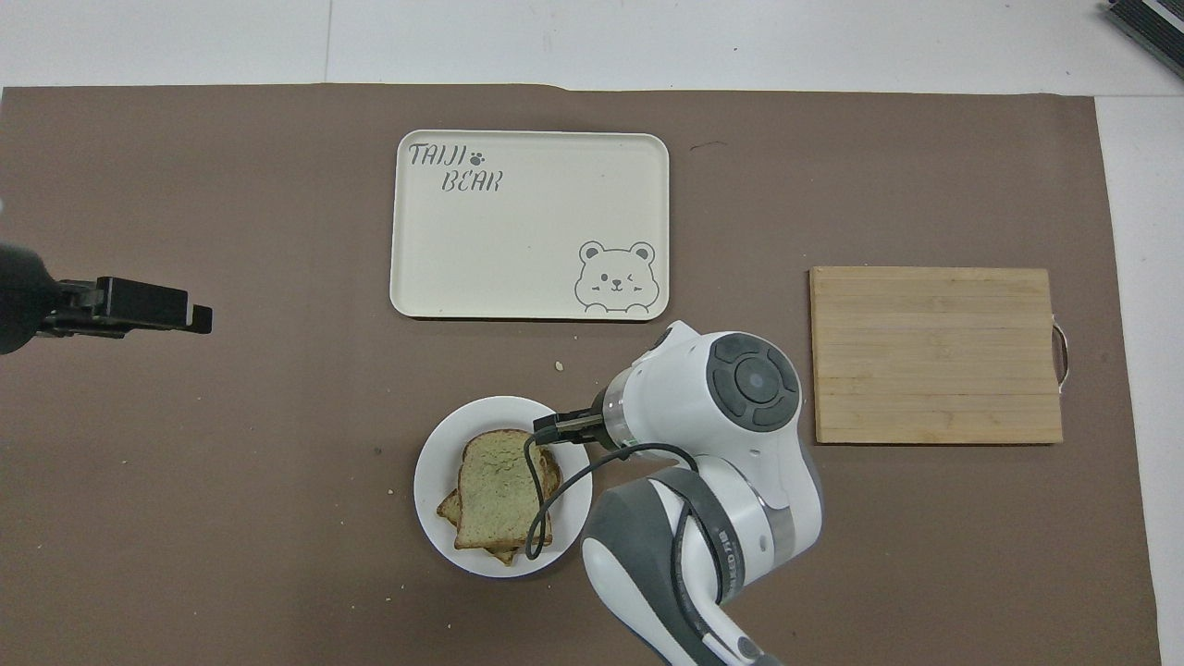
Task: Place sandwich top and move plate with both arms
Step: 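Withdraw the right gripper while the left gripper reaches the plate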
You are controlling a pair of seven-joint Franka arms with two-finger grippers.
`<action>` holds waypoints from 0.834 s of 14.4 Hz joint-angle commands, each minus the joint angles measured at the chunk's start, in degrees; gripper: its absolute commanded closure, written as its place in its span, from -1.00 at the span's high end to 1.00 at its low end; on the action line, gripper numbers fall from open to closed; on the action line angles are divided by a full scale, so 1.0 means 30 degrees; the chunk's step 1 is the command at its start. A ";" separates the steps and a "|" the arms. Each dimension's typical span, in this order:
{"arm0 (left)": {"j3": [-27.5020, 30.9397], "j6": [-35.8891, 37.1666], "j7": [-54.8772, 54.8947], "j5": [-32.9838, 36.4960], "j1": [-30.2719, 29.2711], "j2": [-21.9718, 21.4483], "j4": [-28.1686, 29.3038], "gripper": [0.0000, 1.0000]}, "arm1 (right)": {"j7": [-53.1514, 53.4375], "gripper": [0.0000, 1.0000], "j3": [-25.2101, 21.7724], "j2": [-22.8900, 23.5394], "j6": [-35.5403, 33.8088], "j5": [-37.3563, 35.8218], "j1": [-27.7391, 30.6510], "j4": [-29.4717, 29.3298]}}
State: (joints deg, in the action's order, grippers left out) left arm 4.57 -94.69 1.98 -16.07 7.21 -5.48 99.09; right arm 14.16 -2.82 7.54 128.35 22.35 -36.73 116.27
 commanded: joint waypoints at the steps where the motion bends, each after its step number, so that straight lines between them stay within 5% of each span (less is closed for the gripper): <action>1: -0.0029 -0.0543 -0.0046 -0.0033 0.0291 -0.0399 0.1362 1.00 | -0.0324 1.00 0.0121 -0.0987 -0.0683 -0.2574 0.0960 -0.0027; 5: -0.0058 -0.2621 0.1473 -0.1258 0.0409 -0.0457 0.3967 1.00 | -0.0324 1.00 0.0063 -0.1604 -0.0800 -0.4661 0.2220 -0.0289; 12: -0.0029 -0.6022 0.6387 -0.5971 0.0819 -0.0224 0.9356 1.00 | -0.0529 1.00 0.0121 -0.2102 -0.6183 -0.6629 0.4769 -0.3950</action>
State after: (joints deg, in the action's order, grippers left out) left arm 3.61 -109.51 15.71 -29.37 8.76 -5.09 121.45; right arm 13.89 -2.95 2.31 113.86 3.35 -24.30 106.31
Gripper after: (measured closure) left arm 0.000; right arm 0.000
